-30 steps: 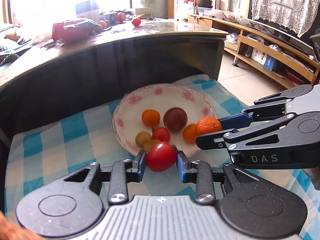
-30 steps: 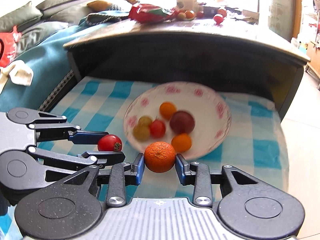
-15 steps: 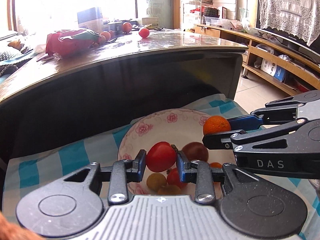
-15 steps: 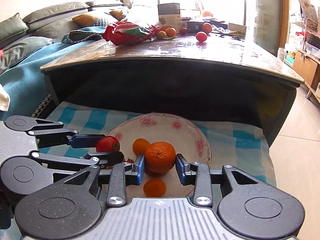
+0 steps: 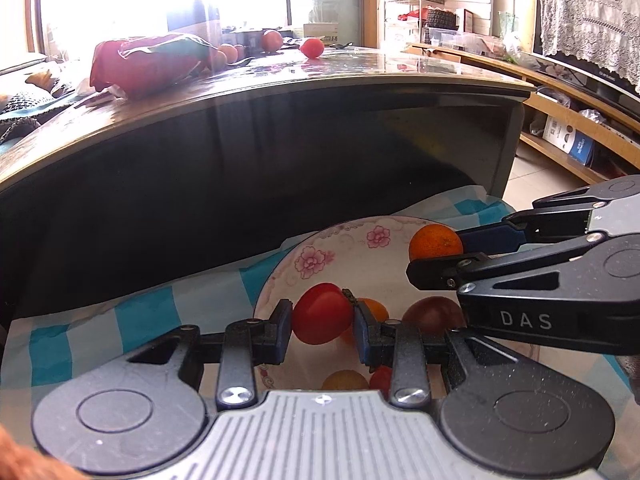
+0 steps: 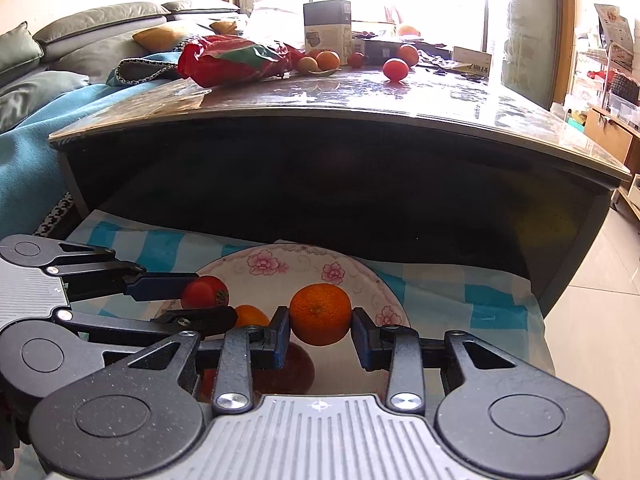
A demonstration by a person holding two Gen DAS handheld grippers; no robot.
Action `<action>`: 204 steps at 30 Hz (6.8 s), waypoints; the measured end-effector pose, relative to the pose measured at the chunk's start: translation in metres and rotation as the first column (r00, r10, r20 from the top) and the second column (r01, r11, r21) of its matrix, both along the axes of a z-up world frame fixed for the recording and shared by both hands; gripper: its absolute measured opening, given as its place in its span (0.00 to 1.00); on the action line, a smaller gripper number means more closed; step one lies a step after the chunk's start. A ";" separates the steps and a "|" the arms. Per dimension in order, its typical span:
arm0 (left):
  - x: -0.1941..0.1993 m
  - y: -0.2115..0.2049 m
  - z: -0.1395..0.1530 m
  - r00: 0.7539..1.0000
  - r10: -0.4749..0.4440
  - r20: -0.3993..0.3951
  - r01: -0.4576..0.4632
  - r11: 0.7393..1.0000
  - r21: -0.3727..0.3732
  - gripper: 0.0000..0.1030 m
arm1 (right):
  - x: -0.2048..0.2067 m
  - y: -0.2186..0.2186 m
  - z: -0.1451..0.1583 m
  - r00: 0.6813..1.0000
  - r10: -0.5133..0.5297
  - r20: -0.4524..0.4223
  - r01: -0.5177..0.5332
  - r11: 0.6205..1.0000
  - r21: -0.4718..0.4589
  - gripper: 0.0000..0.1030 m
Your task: Organize fruits
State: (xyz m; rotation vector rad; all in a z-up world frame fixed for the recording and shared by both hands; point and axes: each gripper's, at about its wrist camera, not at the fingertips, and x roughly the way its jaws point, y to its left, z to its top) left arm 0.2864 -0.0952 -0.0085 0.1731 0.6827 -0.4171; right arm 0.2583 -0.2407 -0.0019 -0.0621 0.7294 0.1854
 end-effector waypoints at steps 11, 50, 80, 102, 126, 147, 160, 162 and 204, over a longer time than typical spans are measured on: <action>0.004 0.003 0.000 1.000 -0.004 0.002 0.004 1.000 -0.024 0.40 | 0.015 0.000 -0.009 1.000 -0.003 -0.026 0.002 1.000 -0.011 0.29; -0.050 0.017 0.032 0.999 0.045 -0.008 -0.045 0.999 -0.025 0.50 | -0.027 0.001 0.017 0.999 -0.044 -0.008 0.044 0.999 -0.007 0.36; -0.079 0.013 0.031 0.996 0.074 -0.042 -0.075 0.997 -0.033 0.52 | -0.081 0.001 0.024 0.994 -0.100 -0.042 0.101 0.995 0.026 0.36; -0.093 0.010 0.042 0.994 0.107 -0.026 -0.107 0.994 -0.007 0.68 | -0.102 0.001 0.027 0.992 -0.120 -0.044 0.121 0.992 0.030 0.36; -0.100 0.010 0.044 0.991 0.135 -0.021 -0.135 0.991 -0.003 0.78 | -0.110 0.000 0.031 0.990 -0.133 -0.038 0.134 0.990 0.040 0.36; -0.128 0.012 0.058 0.990 0.142 -0.004 -0.142 0.990 -0.007 0.78 | -0.139 0.001 0.040 0.987 -0.159 -0.035 0.161 0.984 0.082 0.37; -0.158 0.016 0.065 0.988 0.152 -0.002 -0.152 0.988 -0.002 0.79 | -0.164 0.005 0.046 0.985 -0.168 -0.038 0.171 0.980 0.101 0.39; -0.164 0.016 0.067 0.988 0.155 0.004 -0.155 0.988 0.004 0.79 | -0.169 0.006 0.047 0.985 -0.170 -0.038 0.173 0.979 0.106 0.39; -0.257 0.048 0.078 0.971 0.238 0.036 -0.237 0.971 -0.032 1.00 | -0.252 0.029 0.069 0.987 -0.163 0.003 0.162 0.980 0.119 0.41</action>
